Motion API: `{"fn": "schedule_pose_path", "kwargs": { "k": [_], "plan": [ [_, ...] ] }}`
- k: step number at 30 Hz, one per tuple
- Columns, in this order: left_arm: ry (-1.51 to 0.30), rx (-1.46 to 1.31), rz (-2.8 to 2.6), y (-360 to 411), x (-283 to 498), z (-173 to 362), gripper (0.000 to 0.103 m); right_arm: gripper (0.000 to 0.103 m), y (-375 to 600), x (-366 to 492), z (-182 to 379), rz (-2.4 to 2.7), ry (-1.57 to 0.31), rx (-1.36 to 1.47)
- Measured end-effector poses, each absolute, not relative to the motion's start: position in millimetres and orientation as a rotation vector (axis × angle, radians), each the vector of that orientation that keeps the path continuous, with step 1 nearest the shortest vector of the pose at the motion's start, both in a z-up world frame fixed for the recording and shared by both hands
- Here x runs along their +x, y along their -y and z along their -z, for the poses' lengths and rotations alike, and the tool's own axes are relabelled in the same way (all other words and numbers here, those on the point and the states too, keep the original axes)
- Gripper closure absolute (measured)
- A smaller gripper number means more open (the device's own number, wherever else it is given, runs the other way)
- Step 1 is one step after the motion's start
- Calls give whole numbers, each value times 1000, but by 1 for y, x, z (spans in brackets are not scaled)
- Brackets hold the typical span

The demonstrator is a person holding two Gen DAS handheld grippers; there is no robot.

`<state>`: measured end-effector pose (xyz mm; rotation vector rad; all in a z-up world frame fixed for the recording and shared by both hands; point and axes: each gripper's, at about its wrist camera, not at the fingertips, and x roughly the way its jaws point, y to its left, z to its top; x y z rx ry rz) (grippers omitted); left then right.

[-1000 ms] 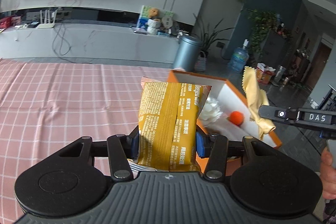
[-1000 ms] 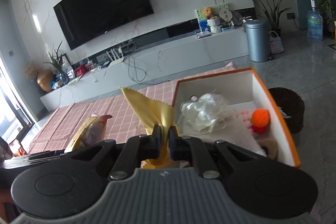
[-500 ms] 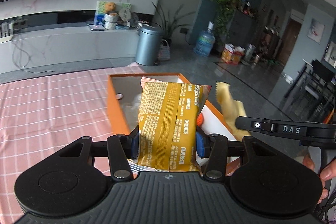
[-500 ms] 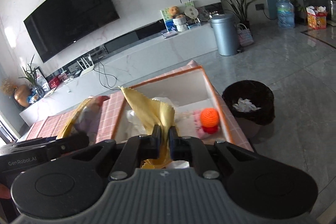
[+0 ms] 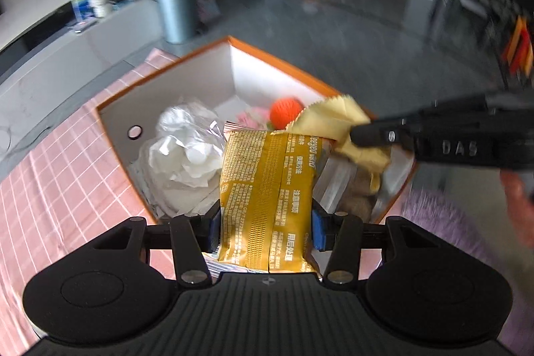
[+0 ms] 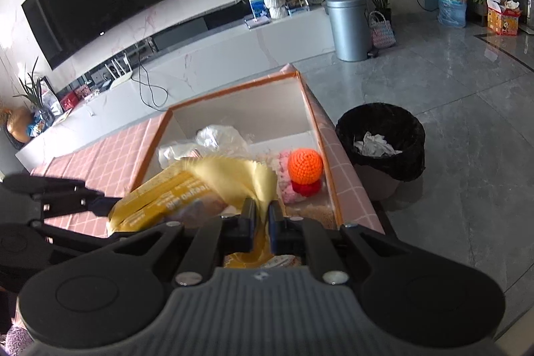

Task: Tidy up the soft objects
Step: 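Carry the packet with the left tool while the right tool carries the cloth over the box, then open both tools to release the packet and cloth into the box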

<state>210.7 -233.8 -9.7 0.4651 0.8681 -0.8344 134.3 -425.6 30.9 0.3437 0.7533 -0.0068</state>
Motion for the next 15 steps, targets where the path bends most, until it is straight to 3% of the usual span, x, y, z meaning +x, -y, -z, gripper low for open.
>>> {"fn": "schedule_pose_path", "kwargs": {
  "k": [11,15],
  "plan": [
    [-963,639,886,249,225,37,45,97,433,143,-26,17,-767,336],
    [-978,628,889,248,228,40,38,97,428,152,-26,3,-793,279]
  ]
}}
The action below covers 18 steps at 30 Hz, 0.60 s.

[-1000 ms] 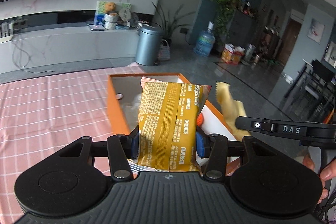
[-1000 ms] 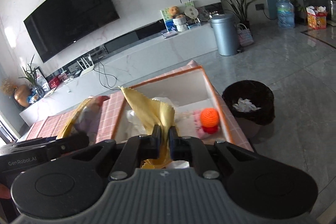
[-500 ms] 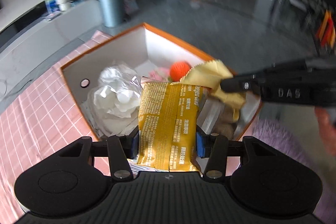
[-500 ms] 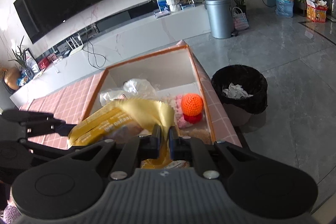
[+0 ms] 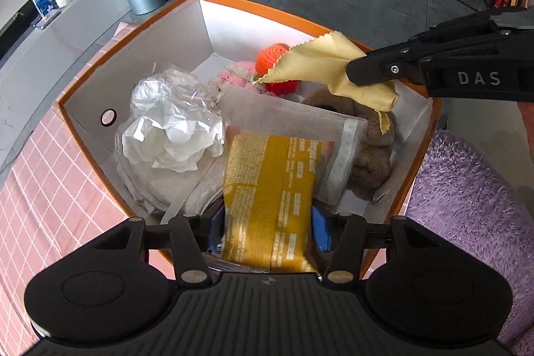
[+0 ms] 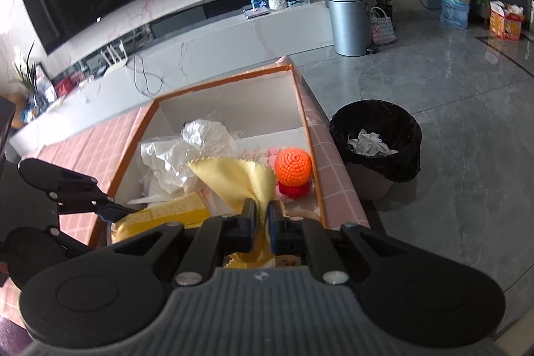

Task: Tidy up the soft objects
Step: 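Open both tools to release the packet and cloth into the box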

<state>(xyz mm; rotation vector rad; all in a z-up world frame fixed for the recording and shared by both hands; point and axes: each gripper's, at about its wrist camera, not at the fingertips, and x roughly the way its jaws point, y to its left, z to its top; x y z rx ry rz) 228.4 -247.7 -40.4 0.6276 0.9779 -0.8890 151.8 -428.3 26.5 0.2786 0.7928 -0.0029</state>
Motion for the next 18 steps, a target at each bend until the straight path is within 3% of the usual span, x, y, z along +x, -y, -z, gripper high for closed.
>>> {"fn": "schedule_pose_path", "kwargs": {
  "k": [6,18],
  "plan": [
    [-963,587,906,240,232,30,26,97,425,165,-27,0,-820,224],
    [-844,224,748,199,231,5,26,96,408,201,-12,51,-903,154]
  ]
}}
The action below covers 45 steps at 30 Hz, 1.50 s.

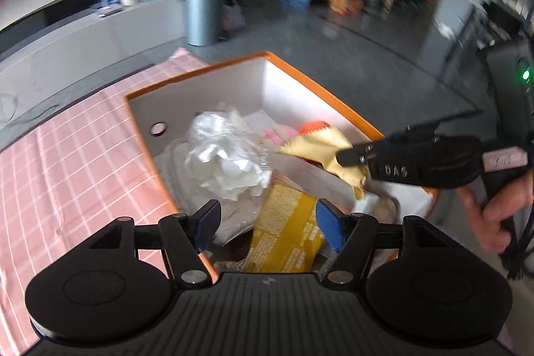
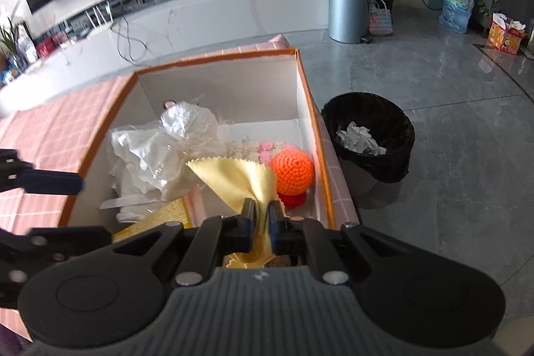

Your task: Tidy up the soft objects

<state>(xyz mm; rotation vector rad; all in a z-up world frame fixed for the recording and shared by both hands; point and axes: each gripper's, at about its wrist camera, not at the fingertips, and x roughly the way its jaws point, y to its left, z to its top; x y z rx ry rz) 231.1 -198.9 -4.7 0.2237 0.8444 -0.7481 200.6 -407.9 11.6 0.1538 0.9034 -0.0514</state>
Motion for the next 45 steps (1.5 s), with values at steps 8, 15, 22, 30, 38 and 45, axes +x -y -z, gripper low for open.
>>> {"fn": "schedule_pose_path", "kwargs": {
  "k": [8,15,22,30,38,45],
  "plan": [
    [-823,102,697,178,226,1,26,95,399,214,4,38,-999,120],
    [-804,74,697,168,217,-5,26,92,387,222,15,44,-1075,59],
    [-780,60,700,165,207,-11,25,69,378,216,2,49,-1061,-6],
    [-728,42,698,153,194,-22,25,51,373,197,-29,96,-981,-127],
    [-629,37,648,139,177,-31,25,28,347,154,-74,30,-771,-183],
    [-445,49,595,120,151,-43,25,20,328,111,-96,27,-597,-132]
  ]
}}
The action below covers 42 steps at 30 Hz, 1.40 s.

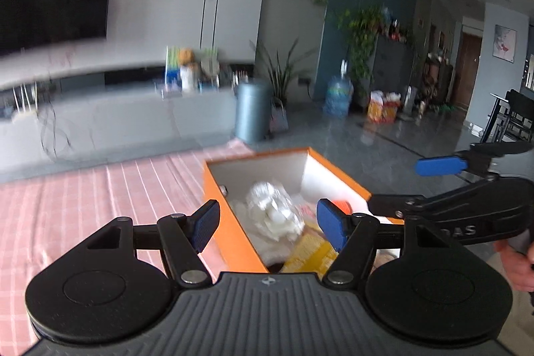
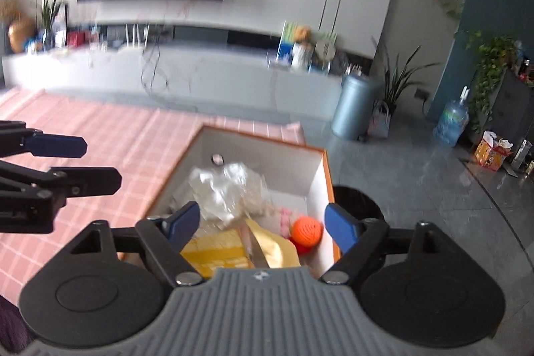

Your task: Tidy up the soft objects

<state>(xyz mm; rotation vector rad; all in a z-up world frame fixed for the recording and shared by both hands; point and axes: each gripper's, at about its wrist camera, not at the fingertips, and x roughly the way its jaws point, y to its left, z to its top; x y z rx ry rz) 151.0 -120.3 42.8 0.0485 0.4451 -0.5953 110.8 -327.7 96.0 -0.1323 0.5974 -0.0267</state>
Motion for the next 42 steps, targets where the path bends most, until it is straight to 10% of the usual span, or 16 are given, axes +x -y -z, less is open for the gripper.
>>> {"fn": "schedule_pose_path", "kwargs": {
  "k": [19,42],
  "plan": [
    [-260,58,307,104,94,-13,0,3,286,43,-59,113,-359,-18],
    [-433,11,199,84,87,33,0,3,272,46,-2,170,-419,-32]
  ]
}}
